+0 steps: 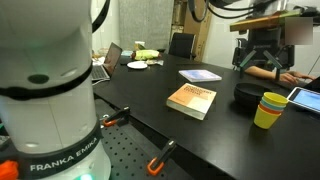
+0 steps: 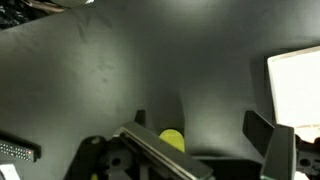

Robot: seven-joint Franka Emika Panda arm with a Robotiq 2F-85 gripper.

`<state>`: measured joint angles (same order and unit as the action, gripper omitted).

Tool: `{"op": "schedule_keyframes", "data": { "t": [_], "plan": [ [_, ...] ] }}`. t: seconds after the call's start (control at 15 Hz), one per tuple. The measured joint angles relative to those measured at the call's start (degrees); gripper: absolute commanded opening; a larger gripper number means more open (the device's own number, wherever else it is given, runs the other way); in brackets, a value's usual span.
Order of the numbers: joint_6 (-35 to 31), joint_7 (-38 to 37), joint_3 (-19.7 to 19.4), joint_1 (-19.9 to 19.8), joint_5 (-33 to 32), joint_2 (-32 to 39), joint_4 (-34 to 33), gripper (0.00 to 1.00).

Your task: Unstack the cups.

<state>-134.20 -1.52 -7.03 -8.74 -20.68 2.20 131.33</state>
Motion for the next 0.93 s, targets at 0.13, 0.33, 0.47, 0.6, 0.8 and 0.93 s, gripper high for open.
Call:
{"op": "schedule_keyframes", "data": {
  "t": [0.13, 0.33, 0.47, 0.6, 0.8, 0.93],
  "plan": [
    [-2.79, -1.89, -1.23, -0.44, -0.50, 4.15, -3.24, 1.00],
    [-6.28, -5.64, -2.80, -0.66, 0.11, 9.71, -8.58, 1.00],
    [-7.57, -8.80, -3.90, -0.68, 0.22, 13.25, -11.88, 1.00],
    [-8.19, -11.86, -4.88, -0.67, 0.51, 16.49, -14.72, 1.00],
    [-9.08, -14.59, -5.84, -0.67, 2.90, 20.58, -18.24, 1.00],
    [-9.18, -16.38, -6.34, -0.59, 4.24, 22.70, -20.46, 1.00]
  ]
}}
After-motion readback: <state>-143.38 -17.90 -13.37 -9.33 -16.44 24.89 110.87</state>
